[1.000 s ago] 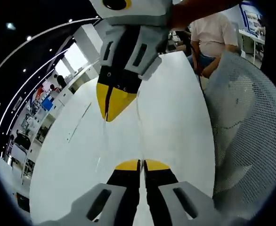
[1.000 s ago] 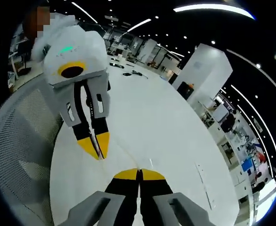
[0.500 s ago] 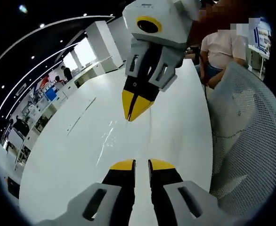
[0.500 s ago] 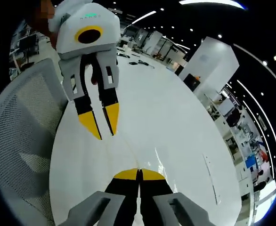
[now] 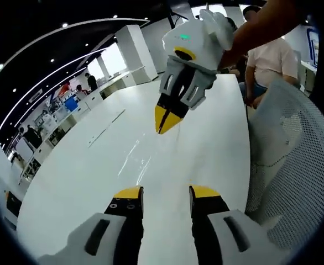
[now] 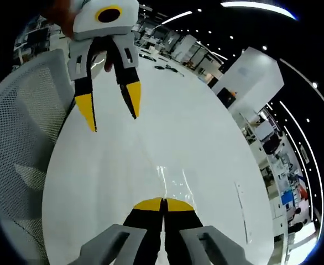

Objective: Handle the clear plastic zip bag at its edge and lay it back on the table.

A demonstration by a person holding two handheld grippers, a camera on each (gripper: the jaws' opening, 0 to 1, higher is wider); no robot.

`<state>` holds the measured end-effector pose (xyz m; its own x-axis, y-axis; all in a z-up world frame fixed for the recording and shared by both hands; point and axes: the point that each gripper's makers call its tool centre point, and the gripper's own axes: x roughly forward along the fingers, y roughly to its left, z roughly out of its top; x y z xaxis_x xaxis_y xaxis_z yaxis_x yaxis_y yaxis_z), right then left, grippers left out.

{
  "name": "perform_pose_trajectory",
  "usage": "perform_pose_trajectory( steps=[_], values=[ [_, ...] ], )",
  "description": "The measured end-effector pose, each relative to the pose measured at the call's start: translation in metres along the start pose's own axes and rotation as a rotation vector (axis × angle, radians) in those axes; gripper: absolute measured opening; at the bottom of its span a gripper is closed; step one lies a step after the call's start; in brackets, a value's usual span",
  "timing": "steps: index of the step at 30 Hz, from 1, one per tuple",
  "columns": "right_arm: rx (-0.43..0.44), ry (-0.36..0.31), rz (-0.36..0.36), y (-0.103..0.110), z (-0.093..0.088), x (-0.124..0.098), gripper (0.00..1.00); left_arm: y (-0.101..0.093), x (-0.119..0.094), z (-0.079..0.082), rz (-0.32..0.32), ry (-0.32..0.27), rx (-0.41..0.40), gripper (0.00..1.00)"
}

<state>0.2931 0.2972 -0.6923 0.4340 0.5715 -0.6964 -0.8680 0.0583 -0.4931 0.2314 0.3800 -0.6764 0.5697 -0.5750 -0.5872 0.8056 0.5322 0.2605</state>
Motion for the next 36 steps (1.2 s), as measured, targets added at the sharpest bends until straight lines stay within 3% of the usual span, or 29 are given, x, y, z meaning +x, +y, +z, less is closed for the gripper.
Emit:
perform_pose_trajectory(
  steps=[18,22,31,36],
  values=[
    [-0.019,0.088,-0.020,-0.013,-0.037,0.022,0.00,-0.005,-0.028,-0.018,0.051,-0.014,-0.101,0.29],
    [-0.096,0.119,-0.045,-0.015,-0.047,0.027,0.00,-0.003,-0.028,-0.025,0.053,0.004,-0.096,0.28],
    [-0.050,0.133,-0.040,-0.014,-0.049,0.037,0.00,-0.001,-0.026,-0.030,0.056,0.005,-0.115,0.27],
    [0.022,0.136,-0.044,-0.017,-0.053,0.040,0.00,0.002,-0.023,-0.030,0.058,0.009,-0.118,0.27]
  ],
)
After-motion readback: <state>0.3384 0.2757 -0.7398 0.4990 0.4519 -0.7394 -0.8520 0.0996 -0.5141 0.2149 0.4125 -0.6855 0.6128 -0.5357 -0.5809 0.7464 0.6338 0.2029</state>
